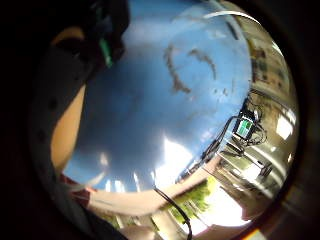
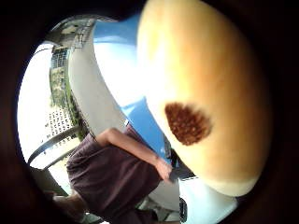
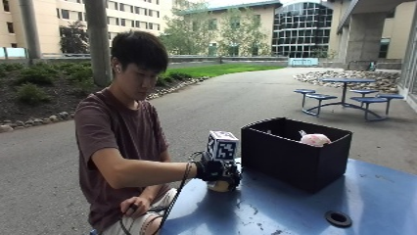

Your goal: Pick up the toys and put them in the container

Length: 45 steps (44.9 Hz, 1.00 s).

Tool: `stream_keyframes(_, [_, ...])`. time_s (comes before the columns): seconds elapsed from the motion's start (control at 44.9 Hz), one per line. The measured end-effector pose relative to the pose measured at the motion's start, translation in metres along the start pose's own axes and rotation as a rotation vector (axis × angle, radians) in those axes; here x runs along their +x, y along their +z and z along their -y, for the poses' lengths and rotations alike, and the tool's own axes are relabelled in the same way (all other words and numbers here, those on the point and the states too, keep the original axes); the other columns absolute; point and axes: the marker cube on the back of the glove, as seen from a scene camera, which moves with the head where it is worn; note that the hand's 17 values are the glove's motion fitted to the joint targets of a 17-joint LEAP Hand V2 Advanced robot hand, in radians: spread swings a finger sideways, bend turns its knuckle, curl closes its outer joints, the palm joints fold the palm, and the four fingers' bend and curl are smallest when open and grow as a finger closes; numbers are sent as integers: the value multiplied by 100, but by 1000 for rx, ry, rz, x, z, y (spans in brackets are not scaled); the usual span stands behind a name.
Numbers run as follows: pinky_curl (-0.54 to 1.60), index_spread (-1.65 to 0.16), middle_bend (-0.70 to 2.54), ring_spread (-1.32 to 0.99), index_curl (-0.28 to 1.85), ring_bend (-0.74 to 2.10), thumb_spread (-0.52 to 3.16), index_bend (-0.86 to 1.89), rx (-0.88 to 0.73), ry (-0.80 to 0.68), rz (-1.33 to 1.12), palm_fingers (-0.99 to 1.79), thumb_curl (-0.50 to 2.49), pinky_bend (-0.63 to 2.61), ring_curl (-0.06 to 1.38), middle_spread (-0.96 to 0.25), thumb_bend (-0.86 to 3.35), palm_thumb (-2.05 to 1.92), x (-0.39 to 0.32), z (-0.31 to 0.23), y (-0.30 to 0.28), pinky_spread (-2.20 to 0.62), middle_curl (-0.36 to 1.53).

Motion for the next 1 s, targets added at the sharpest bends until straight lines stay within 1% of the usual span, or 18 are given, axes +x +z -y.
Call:
stream_keyframes(0.045, [36, -23, 28, -19, 5, 89, 144, 2, 54, -2, 4, 78, 48, 117, 53, -2, 28, 54, 3, 1, -1, -30, 24])
stream_keyframes(0.089, [36, -23, 40, -23, 6, 94, 138, 10, 84, -7, 26, 91, 53, 110, 56, -4, 33, 66, 1, 4, -1, -34, 28])
stream_keyframes(0.111, [35, -24, 48, -24, 8, 97, 132, 17, 99, -11, 44, 102, 56, 103, 57, -8, 35, 72, 0, 5, -1, -36, 31])
stream_keyframes(0.2, [35, -23, 70, -27, 12, 104, 119, 24, 134, -36, 133, 127, 64, 92, 62, -15, 39, 86, -11, 19, 1, -40, 40])
stream_keyframes(0.223, [35, -23, 79, -27, 12, 104, 114, 26, 130, -40, 158, 130, 66, 90, 63, -17, 39, 87, -14, 22, 2, -40, 43])
stream_keyframes(0.312, [37, -22, 96, -27, 17, 109, 98, 39, 105, -36, 246, 138, 73, 90, 66, -19, 37, 89, -11, 30, -2, -39, 50])
stream_keyframes(0.401, [41, -22, 105, -28, 23, 115, 84, 54, 51, -34, 279, 135, 79, 101, 68, -18, 34, 86, -14, 36, -14, -36, 55])
stream_keyframes(0.445, [42, -22, 109, -29, 26, 116, 77, 63, 47, -33, 270, 128, 82, 102, 69, -17, 34, 85, -17, 39, -22, -35, 57])
stream_keyframes(0.468, [43, -21, 113, -28, 25, 119, 74, 61, 54, -29, 260, 129, 83, 103, 70, -18, 35, 87, -17, 39, -29, -35, 58])
stream_keyframes(0.512, [44, -23, 112, -31, 30, 119, 67, 73, 79, -17, 237, 114, 86, 101, 71, -19, 33, 85, -12, 40, -50, -36, 60])
stream_keyframes(0.579, [46, -26, 112, -34, 33, 120, 58, 78, 133, 13, 243, 99, 88, 101, 73, -22, 29, 80, 0, 41, -93, -36, 61])
stream_keyframes(0.69, [50, -30, 108, -37, 38, 122, 51, 79, 256, 57, 318, 81, 89, 110, 76, -26, 20, 72, 33, 49, -199, -36, 64])
stream_keyframes(0.735, [51, -31, 107, -38, 40, 123, 49, 79, 303, 64, 322, 77, 90, 113, 76, -28, 19, 71, 45, 50, -234, -36, 65])
stream_keyframes(0.802, [52, -33, 107, -40, 41, 124, 47, 79, 371, 67, 295, 73, 91, 117, 76, -30, 17, 71, 41, 60, -279, -36, 66])
stream_keyframes(0.913, [54, -35, 107, -42, 44, 126, 45, 80, 432, 61, 232, 68, 93, 122, 77, -33, 15, 70, 28, 77, -329, -36, 69])
stream_keyframes(1.002, [55, -36, 106, -43, 47, 129, 45, 81, 471, 45, 208, 63, 94, 126, 78, -33, 13, 69, 11, 94, -352, -36, 72])
